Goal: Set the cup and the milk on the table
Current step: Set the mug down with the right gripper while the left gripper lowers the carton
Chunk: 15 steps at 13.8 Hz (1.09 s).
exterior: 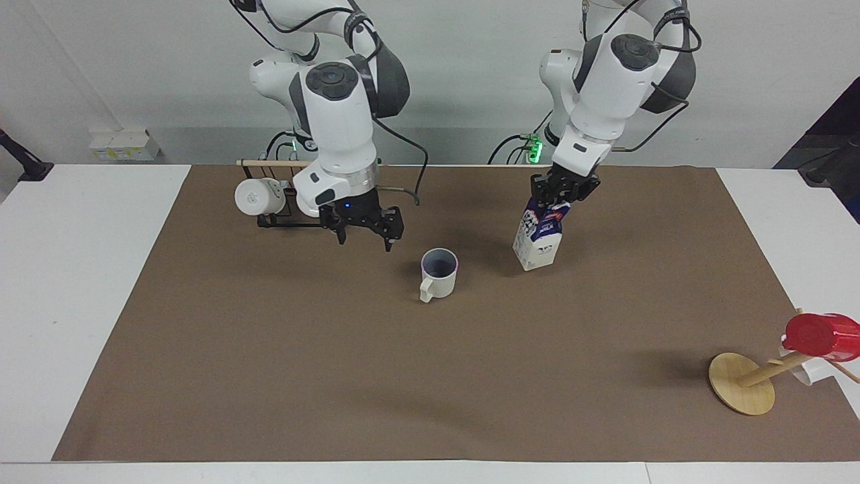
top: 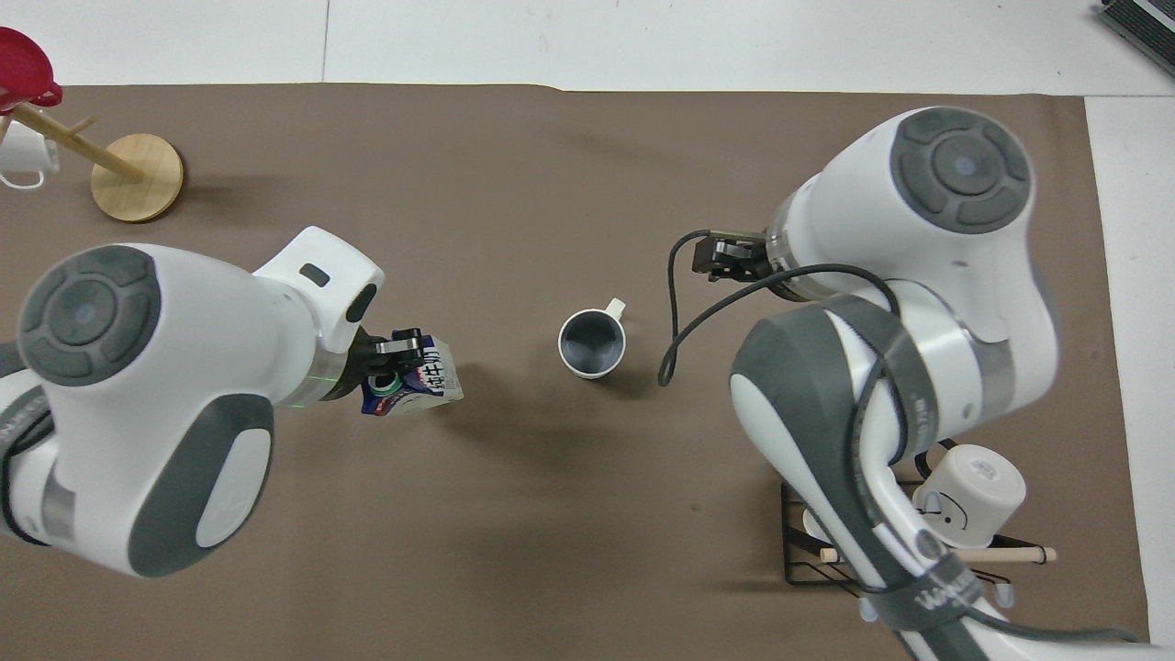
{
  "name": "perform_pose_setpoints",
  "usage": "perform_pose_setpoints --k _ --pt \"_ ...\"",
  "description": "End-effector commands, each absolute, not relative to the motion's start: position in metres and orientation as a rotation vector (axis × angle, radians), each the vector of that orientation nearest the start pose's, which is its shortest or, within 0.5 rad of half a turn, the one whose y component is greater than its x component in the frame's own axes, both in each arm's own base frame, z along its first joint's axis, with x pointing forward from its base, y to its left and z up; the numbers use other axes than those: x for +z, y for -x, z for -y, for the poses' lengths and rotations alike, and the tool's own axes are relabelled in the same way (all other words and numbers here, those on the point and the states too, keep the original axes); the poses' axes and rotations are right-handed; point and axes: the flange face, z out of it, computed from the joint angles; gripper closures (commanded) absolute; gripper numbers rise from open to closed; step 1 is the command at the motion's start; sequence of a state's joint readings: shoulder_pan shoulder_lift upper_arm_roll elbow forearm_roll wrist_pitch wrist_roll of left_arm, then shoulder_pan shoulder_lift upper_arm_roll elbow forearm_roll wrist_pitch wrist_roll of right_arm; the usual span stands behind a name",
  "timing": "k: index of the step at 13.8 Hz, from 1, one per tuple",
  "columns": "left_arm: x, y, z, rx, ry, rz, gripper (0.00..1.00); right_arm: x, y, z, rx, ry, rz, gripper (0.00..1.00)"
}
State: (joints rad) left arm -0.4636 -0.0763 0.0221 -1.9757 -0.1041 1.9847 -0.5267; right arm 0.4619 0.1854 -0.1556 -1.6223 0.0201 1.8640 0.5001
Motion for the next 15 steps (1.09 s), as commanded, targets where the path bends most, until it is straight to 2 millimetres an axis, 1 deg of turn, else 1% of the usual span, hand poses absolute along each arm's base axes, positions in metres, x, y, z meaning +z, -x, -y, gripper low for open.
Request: perform_pose_setpoints --k 1,3,4,5,7,9,10,11,12,14,15 --pt "0.496 -0.492 0.266 -0.079 3.281 0.266 0.74 0.539 -0.585 -0.148 -0.027 3.112 -0.217 0.0" --pt "0.481 -0.491 0.292 -0.107 3.293 0.22 0.74 0.549 -0.582 -0.111 0.005 3.116 -0.207 0.0" --pt "0.474 -0.493 0.299 -0.118 3.297 0.206 0.74 0.555 -0.581 -0.093 0.01 3.115 -0.199 0.0" --pt "0.468 -0.494 0.305 -0.127 3.3 0.193 0.74 0.559 -0.581 -0.077 0.007 3.114 -0.187 0.0" --pt "0.462 -0.493 0.312 -0.126 3.3 0.159 0.74 0.561 -0.58 -0.05 0.03 3.114 -0.205 0.0" --pt "0.461 -0.492 0.313 -0.115 3.297 0.118 0.73 0.568 -0.579 -0.029 0.015 3.111 -0.195 0.0" --pt "0.461 -0.491 0.313 -0.112 3.294 0.108 0.54 0.571 -0.578 -0.017 0.007 3.112 -0.171 0.0" --pt "0.461 -0.491 0.313 -0.111 3.294 0.095 0.14 0.58 -0.575 -0.002 -0.02 3.109 -0.154 0.0" --pt "0.463 -0.492 0.312 -0.113 3.294 0.1 0.0 0.587 -0.572 0.011 -0.033 3.108 -0.151 0.0" --pt "0.478 -0.492 0.306 -0.106 3.291 0.101 0.0 0.601 -0.563 0.028 -0.029 3.105 -0.182 0.0" --pt "0.496 -0.493 0.301 -0.088 3.287 0.105 0.0 0.613 -0.559 0.034 -0.036 3.107 -0.183 0.0"
